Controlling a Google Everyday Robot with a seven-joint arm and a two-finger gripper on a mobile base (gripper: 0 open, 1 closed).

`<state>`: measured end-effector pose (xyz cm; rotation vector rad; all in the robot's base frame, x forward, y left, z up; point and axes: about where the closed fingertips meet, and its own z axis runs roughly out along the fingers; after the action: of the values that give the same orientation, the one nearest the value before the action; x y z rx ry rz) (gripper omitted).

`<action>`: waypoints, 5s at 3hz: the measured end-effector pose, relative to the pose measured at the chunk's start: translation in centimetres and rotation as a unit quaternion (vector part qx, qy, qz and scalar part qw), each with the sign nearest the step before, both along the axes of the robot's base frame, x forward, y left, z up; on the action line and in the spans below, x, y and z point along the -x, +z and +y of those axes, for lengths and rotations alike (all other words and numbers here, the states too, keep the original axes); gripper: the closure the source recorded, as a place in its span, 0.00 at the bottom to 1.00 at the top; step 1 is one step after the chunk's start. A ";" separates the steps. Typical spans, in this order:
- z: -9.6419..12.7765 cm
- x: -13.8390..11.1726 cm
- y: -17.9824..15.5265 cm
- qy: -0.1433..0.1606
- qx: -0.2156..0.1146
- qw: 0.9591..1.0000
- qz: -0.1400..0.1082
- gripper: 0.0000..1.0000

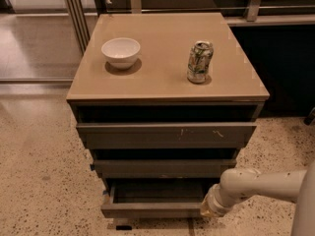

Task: Close bottom drawer

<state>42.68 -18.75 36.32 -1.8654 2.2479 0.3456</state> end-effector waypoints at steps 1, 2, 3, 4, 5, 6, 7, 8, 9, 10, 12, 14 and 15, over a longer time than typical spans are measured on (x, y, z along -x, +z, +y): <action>-0.7 -1.4 -5.8 -0.006 -0.013 1.000 -0.026 1.00; -1.7 -1.7 -11.7 -0.027 -0.050 0.998 -0.023 1.00; -1.9 -2.6 -14.8 -0.034 -0.057 0.998 -0.024 1.00; -2.2 -2.2 -15.5 -0.029 -0.051 0.998 -0.024 1.00; -2.8 -1.6 -18.0 -0.026 -0.063 0.997 -0.023 1.00; -3.1 -1.7 -19.9 -0.023 -0.073 0.997 -0.026 1.00; -3.1 -2.5 -21.1 -0.021 -0.100 0.993 -0.053 1.00; -2.8 -3.6 -21.6 -0.015 -0.131 0.987 -0.092 1.00; -1.9 -4.9 -21.8 -0.003 -0.157 0.979 -0.126 1.00; -1.0 -6.1 -21.8 0.015 -0.176 0.972 -0.154 1.00; 0.1 -8.7 -22.4 0.031 -0.189 0.964 -0.186 1.00; -0.1 -11.7 -22.7 0.026 -0.182 0.962 -0.202 1.00; -0.3 -13.3 -22.8 0.021 -0.175 0.963 -0.205 1.00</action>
Offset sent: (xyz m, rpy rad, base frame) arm 0.0417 -0.0444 -0.2073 0.2078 -0.0226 -0.1443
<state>56.00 -19.03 13.54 -1.6243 1.7462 0.3053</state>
